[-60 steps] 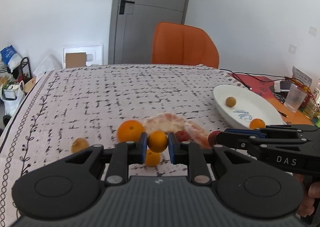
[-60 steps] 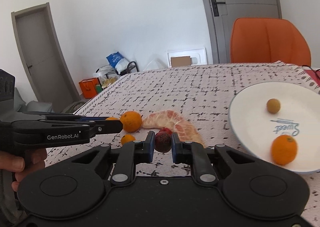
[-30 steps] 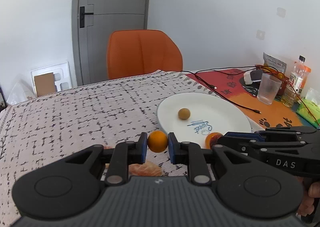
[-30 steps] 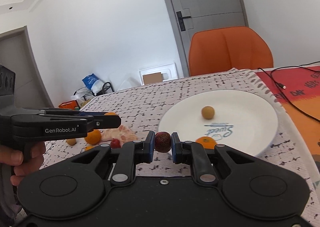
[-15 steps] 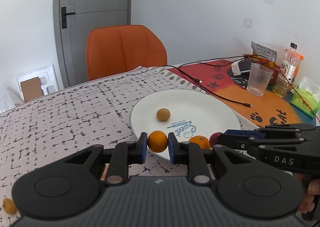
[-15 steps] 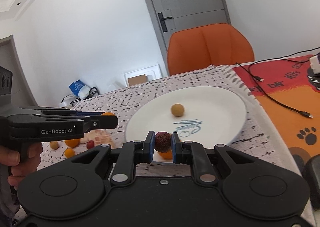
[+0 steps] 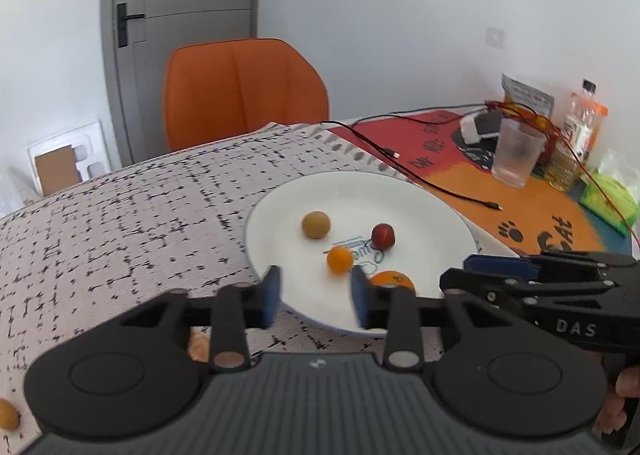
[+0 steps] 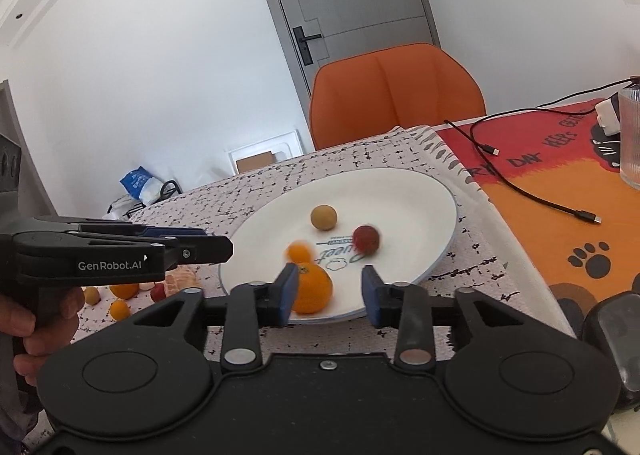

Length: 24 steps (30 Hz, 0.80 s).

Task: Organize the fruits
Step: 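Open both tools to release the mandarin and plum onto the plate, then withdraw both open tools from the plate toward the remaining fruits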

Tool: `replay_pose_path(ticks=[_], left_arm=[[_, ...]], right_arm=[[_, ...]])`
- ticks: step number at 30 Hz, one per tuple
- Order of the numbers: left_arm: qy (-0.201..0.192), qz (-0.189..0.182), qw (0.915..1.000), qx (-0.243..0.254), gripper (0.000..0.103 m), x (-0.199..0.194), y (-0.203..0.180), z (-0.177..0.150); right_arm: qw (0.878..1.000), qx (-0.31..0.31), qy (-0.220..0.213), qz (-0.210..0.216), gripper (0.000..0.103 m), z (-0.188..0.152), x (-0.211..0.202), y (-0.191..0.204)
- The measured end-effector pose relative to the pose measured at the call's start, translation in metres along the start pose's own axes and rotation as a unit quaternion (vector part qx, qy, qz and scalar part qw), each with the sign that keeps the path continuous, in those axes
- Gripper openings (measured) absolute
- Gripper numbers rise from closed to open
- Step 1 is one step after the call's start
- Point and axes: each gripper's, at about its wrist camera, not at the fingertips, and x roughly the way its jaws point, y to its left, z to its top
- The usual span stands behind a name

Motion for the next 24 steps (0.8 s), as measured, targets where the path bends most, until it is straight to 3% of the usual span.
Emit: replay_pose_path(ticks=[2,9,17,24], left_arm=[[-0.005,0.006,0.9999,-0.010,0.063,-0.005,0.006,-0.002],[-0.019,0.031,0.9987,-0.036,0.070,-0.021,0.025,-0.007],[-0.033,0.046,0.9968,-0.057,0.091,-0.041,0.043,-0.014],[-0.045,0.062,0.9948,-0.067,0.097,-0.059,0.055,-0.019]], right_arm=[[1.000,0.000,-0.005,0.003,0.057,0.001,-0.001,0.003],[1.000,-0.003,-0.016,0.015,0.084,0.005,-0.002,0.013],[0.999,-0.017,-0.020,0.022,0.092,0.007,-0.003,0.029],[0.999,-0.026,-0.031,0.027,0.103,0.007,-0.005,0.038]])
